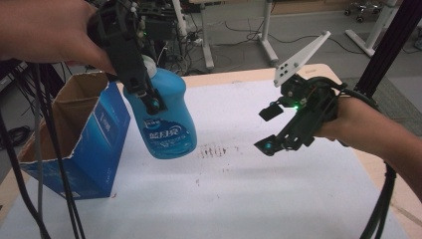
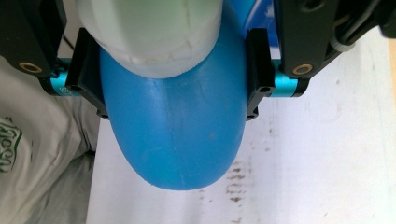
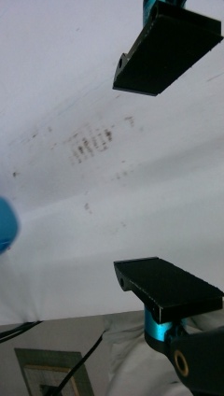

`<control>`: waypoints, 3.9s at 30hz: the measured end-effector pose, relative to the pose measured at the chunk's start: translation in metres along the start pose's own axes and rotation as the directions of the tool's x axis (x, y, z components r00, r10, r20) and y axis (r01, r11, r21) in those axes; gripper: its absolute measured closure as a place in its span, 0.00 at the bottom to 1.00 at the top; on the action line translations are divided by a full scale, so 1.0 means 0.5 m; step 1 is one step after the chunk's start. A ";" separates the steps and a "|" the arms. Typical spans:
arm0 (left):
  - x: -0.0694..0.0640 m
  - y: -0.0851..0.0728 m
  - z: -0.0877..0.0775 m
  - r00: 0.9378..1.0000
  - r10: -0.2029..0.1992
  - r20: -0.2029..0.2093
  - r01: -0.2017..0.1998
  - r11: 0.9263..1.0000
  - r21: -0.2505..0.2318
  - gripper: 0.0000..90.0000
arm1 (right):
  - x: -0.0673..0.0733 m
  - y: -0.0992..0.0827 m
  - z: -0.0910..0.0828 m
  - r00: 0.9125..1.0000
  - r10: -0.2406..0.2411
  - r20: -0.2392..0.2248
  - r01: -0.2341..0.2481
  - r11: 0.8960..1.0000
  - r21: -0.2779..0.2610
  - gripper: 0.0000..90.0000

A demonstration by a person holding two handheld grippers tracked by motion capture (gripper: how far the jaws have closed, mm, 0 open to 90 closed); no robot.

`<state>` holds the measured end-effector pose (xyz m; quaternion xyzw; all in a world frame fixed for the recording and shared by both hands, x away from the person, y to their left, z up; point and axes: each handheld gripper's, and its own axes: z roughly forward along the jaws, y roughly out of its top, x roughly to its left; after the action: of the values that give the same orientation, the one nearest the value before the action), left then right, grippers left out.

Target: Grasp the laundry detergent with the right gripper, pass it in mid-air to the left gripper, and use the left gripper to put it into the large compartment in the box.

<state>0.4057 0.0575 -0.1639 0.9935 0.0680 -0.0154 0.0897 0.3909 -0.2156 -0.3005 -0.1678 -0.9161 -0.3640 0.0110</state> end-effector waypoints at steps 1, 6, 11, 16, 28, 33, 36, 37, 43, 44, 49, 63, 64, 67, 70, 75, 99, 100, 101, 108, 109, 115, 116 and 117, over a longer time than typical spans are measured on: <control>0.003 -0.003 -0.008 1.000 -0.012 -0.007 0.012 1.000 0.005 0.41 | -0.003 -0.001 -0.008 1.000 0.006 0.007 -0.006 1.000 0.005 0.12; 0.017 -0.024 -0.047 0.997 -0.073 -0.041 0.073 0.997 0.010 0.41 | -0.021 -0.014 -0.051 0.995 0.045 0.086 -0.054 0.993 0.101 0.01; 0.032 -0.061 -0.095 0.986 -0.158 -0.057 0.157 0.987 -0.020 0.41 | -0.034 -0.027 -0.088 0.992 0.074 0.101 -0.090 0.981 0.172 0.01; 0.045 -0.105 -0.135 0.966 -0.249 -0.071 0.246 0.968 -0.045 0.41 | -0.049 -0.039 -0.125 0.990 0.066 0.126 -0.095 0.967 0.236 0.01; 0.067 -0.210 -0.176 0.911 -0.402 -0.089 0.397 0.915 -0.068 0.42 | -0.070 -0.048 -0.164 0.974 0.056 0.220 -0.122 0.945 0.304 0.02; 0.072 -0.253 -0.181 0.885 -0.453 -0.108 0.449 0.891 -0.063 0.42 | -0.078 -0.053 -0.163 0.970 0.050 0.238 -0.125 0.941 0.313 0.02; 0.074 -0.275 -0.187 0.870 -0.479 -0.117 0.475 0.878 -0.067 0.42 | -0.081 -0.054 -0.165 0.967 0.053 0.248 -0.131 0.943 0.307 0.02; 0.075 -0.282 -0.189 0.863 -0.491 -0.119 0.485 0.871 -0.072 0.42 | -0.083 -0.054 -0.166 0.967 0.054 0.247 -0.130 0.945 0.302 0.02; 0.077 -0.324 -0.192 0.835 -0.531 -0.145 0.526 0.847 -0.074 0.42 | -0.086 -0.059 -0.170 0.968 0.061 0.244 -0.136 0.944 0.301 0.02; 0.076 -0.329 -0.190 0.831 -0.536 -0.147 0.531 0.844 -0.073 0.42 | -0.087 -0.059 -0.170 0.969 0.062 0.241 -0.135 0.944 0.301 0.02; 0.078 -0.349 -0.175 0.822 -0.551 -0.146 0.548 0.834 -0.064 0.42 | -0.086 -0.058 -0.168 0.971 0.070 0.230 -0.140 0.942 0.303 0.02; 0.085 -0.390 -0.081 0.829 -0.541 -0.139 0.541 0.840 -0.045 0.42 | -0.089 -0.075 -0.146 0.976 0.107 0.191 -0.167 0.928 0.334 0.02; 0.086 -0.391 -0.071 0.830 -0.540 -0.139 0.540 0.841 -0.041 0.42 | -0.089 -0.076 -0.144 0.977 0.115 0.182 -0.172 0.925 0.340 0.02; 0.089 -0.392 -0.043 0.832 -0.538 -0.135 0.539 0.842 -0.030 0.42 | -0.089 -0.079 -0.139 0.978 0.114 0.175 -0.170 0.921 0.351 0.02; 0.093 -0.395 -0.017 0.835 -0.535 -0.129 0.537 0.843 -0.017 0.42 | -0.089 -0.079 -0.139 0.978 0.114 0.175 -0.170 0.922 0.347 0.02; 0.098 -0.400 0.024 0.841 -0.524 -0.136 0.529 0.848 0.002 0.42 | -0.089 -0.081 -0.140 0.976 0.118 0.181 -0.175 0.922 0.345 0.02; 0.111 -0.419 0.150 0.849 -0.513 -0.128 0.522 0.852 0.041 0.42 | -0.091 -0.096 -0.128 0.976 0.123 0.182 -0.181 0.920 0.348 0.02; 0.112 -0.419 0.154 0.848 -0.514 -0.128 0.523 0.851 0.045 0.42 | -0.092 -0.096 -0.128 0.975 0.124 0.182 -0.182 0.920 0.347 0.02; 0.112 -0.419 0.157 0.848 -0.514 -0.128 0.523 0.851 0.048 0.42 | -0.092 -0.096 -0.128 0.976 0.123 0.182 -0.181 0.921 0.346 0.02; 0.116 -0.418 0.162 0.847 -0.519 -0.116 0.525 0.851 0.022 0.41 | -0.090 -0.098 -0.131 0.974 0.125 0.188 -0.184 0.923 0.339 0.02; 0.117 -0.417 0.162 0.847 -0.519 -0.116 0.525 0.851 0.020 0.41 | -0.090 -0.098 -0.131 0.974 0.126 0.189 -0.185 0.923 0.338 0.02; 0.126 -0.420 0.161 0.833 -0.544 -0.105 0.547 0.837 0.000 0.39 | -0.089 -0.101 -0.127 0.976 0.119 0.180 -0.175 0.924 0.339 0.02; 0.127 -0.421 0.158 0.830 -0.550 -0.097 0.551 0.834 -0.013 0.38 | -0.088 -0.101 -0.126 0.976 0.121 0.181 -0.177 0.924 0.340 0.02; 0.128 -0.422 0.154 0.828 -0.554 -0.089 0.553 0.832 -0.030 0.37 | -0.088 -0.100 -0.125 0.976 0.123 0.182 -0.180 0.923 0.340 0.02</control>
<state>0.4386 0.2576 -0.2794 0.9308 0.3569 0.0062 0.0793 0.4100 -0.3047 -0.2940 -0.2617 -0.9488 -0.1768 -0.0029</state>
